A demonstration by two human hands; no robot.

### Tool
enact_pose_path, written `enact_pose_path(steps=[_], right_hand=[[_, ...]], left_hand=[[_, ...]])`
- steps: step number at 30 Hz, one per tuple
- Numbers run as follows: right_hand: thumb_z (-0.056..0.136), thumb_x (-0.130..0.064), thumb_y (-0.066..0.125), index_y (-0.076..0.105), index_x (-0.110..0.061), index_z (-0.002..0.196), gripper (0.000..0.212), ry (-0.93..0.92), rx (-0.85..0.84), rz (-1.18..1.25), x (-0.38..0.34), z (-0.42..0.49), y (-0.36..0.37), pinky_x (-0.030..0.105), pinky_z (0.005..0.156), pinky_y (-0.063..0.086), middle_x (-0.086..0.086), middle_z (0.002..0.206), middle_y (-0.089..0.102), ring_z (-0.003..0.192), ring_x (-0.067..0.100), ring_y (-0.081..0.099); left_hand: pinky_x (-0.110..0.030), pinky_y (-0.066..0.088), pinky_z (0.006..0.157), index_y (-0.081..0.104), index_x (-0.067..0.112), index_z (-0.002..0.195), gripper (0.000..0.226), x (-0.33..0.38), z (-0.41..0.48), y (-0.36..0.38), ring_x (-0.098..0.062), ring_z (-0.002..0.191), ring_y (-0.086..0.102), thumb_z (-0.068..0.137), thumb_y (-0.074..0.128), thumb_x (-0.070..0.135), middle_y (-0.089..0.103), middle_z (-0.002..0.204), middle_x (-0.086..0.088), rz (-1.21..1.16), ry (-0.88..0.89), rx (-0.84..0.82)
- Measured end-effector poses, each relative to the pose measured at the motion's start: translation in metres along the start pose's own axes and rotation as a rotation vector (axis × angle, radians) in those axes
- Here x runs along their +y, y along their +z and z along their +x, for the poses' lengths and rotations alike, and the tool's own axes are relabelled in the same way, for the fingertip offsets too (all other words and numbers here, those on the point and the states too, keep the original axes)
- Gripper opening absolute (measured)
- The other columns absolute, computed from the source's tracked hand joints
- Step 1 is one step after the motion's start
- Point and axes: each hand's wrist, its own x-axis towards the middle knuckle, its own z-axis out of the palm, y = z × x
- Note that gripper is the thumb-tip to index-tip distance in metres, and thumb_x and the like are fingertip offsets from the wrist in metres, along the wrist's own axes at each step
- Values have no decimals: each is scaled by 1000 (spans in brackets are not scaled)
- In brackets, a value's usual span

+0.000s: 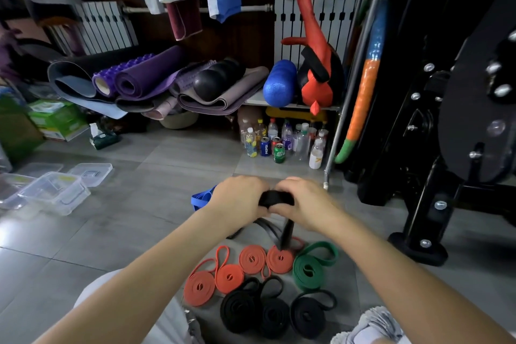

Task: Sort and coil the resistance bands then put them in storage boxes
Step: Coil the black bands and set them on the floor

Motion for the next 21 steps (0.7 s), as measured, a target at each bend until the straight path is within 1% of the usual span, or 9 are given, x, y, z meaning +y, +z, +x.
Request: enact_pose_path(steps=[3,5,7,10,12,14,16,19,21], right_hand=[[73,-34,76,57,-33,88,24,118,34,194,7,-3,2,15,65,40,-16,84,57,78,6,54],[69,-29,80,56,-35,83,28,192,58,400,9,-7,0,14,69,47,-17,82,63,76,-2,59],[67,-23,83,60,-33,81,29,204,77,544,12,-10,-1,13,69,49,-14,79,67,73,-3,62],[69,-12,82,65,-26,82,25,199,88,728,12,-11,3,11,67,49,-12,76,67,68,-4,61],[71,-7,78,66,-25,83,25,213,98,812,13,-11,9,14,70,50,-8,79,68,70,-1,62],[71,-4,77,67,-25,83,26,221,101,843,14,-12,15,20,77,52,-7,81,69,75,3,64],[72,0,76,69,-24,83,28,196,88,891,15,-16,21,20,76,52,-9,79,72,77,3,66],[71,-6,75,71,-27,88,27,141,132,1035,10,-20,27,13,73,50,-11,84,74,82,3,69],[69,-15,75,73,-29,88,24,148,178,1098,6,-17,29,14,74,50,-9,89,74,85,5,69]], left_hand=[[-27,34,57,60,23,87,21,-7,1,7,-14,69,52,78,67,41,52,69,10,-194,-41,9],[-29,42,58,62,27,80,17,-9,-1,11,-12,65,55,73,74,38,56,65,10,-416,-101,33],[-35,53,70,65,30,77,15,-10,-4,14,-17,74,65,71,79,27,67,72,6,-710,-145,36],[-40,56,83,69,27,79,23,-7,-10,16,-21,83,70,70,81,10,74,84,-4,-1032,-191,21],[-36,56,79,71,23,82,23,-6,-13,18,-18,78,68,72,78,5,74,82,-7,-1129,-207,35],[-25,56,67,70,15,87,19,-6,-15,18,-13,69,66,76,73,1,73,76,-3,-1253,-232,72],[-18,52,58,68,5,94,18,-7,-17,19,-10,64,66,78,67,-4,72,73,-2,-1442,-273,111],[-20,53,60,64,-4,99,19,-5,-15,22,-17,68,65,80,62,-5,69,81,-13,-1669,-313,124],[-19,53,58,64,-2,94,14,-1,-13,25,-15,65,63,81,60,-5,66,81,-13,-1777,-341,132]])
